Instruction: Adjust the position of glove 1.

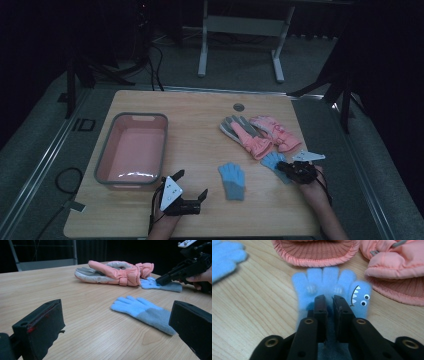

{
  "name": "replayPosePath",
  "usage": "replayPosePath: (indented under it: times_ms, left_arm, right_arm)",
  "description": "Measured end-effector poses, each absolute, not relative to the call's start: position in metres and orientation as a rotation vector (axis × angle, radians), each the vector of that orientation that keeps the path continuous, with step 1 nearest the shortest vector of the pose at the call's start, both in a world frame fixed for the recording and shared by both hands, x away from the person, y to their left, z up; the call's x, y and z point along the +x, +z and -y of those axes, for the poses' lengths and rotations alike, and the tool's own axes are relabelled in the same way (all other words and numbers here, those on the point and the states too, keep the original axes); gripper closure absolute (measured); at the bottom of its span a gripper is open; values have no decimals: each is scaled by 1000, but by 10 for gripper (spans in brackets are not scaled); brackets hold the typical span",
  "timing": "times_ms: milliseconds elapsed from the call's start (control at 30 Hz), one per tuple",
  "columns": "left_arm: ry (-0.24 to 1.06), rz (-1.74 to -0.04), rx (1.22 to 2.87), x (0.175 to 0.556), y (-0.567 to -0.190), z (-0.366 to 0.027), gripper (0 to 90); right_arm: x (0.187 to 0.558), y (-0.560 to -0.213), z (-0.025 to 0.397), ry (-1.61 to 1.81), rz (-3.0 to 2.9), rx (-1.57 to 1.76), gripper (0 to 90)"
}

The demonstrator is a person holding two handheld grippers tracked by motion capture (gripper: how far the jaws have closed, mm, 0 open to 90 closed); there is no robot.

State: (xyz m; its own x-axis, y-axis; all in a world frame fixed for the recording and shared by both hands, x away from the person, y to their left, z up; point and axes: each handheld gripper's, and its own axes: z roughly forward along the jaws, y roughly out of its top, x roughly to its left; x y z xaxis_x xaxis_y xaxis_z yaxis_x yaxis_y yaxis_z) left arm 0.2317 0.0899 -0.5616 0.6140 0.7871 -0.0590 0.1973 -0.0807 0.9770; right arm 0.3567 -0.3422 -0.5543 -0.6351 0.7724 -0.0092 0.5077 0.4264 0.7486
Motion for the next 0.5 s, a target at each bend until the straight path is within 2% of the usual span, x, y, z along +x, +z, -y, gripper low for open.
replayPosePath:
  times_ms: [167, 500]
  left_arm:
    - [602, -835, 1616, 232, -562, -90, 0]
    - [610, -836, 1613, 231, -562, -89, 0]
  right_arm:
    - [348, -548, 334, 1021, -2260, 1218, 865]
    - [296, -499, 312, 1043, -1913, 1530, 869]
